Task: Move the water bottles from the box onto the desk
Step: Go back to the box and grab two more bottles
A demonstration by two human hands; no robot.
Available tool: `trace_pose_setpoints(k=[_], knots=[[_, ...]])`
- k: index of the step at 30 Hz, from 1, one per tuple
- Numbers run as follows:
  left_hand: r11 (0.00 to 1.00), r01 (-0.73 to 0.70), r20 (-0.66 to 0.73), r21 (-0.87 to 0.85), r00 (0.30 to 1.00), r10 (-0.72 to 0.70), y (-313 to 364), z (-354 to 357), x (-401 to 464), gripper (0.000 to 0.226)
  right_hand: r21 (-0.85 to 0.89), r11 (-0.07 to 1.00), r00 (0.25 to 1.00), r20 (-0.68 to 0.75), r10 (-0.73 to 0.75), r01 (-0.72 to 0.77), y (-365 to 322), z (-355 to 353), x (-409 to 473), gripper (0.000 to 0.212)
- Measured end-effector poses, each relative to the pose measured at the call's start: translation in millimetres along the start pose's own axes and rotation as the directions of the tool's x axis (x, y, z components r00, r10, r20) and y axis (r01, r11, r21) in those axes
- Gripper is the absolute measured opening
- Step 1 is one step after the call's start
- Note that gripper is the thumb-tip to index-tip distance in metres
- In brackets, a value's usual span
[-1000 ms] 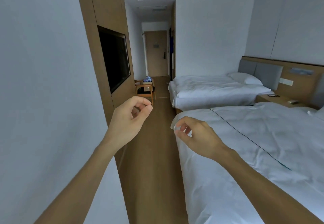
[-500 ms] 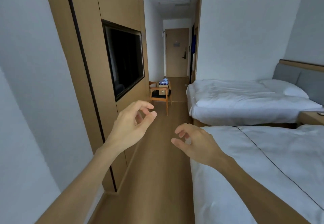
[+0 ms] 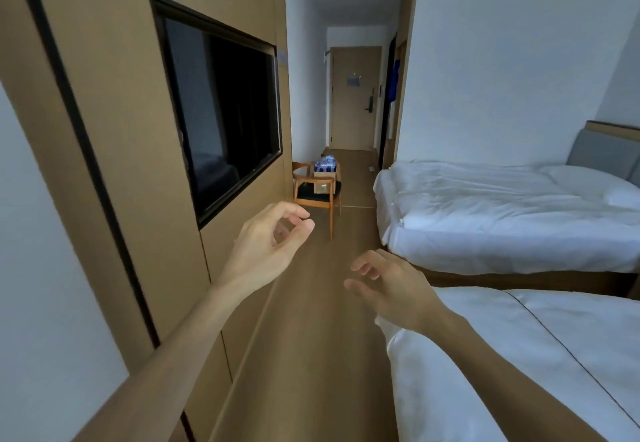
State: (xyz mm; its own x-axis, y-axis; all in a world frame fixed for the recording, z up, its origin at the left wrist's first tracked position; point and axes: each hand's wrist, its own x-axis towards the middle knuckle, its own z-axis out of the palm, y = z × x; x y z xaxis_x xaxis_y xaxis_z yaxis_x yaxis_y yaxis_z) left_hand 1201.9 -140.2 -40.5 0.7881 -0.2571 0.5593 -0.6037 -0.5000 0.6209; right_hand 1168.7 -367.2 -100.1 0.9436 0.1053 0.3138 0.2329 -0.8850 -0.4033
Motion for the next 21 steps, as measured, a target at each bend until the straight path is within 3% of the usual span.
trace_pose_setpoints(k=[10,21], knots=[[0.994,-0.043,0.130,-0.098,0.990,0.055,-94,97,200,0.026,-0.019,0.999,0.999,0.000,0.050,-0.050,116,15,179,0.038],[0.996,-0.027,0.045,-0.080,0.998,0.031,-178,209,414,0.019,0.015,1.000,1.000,-0.022,-0.018,0.019,273,11,406,0.031]])
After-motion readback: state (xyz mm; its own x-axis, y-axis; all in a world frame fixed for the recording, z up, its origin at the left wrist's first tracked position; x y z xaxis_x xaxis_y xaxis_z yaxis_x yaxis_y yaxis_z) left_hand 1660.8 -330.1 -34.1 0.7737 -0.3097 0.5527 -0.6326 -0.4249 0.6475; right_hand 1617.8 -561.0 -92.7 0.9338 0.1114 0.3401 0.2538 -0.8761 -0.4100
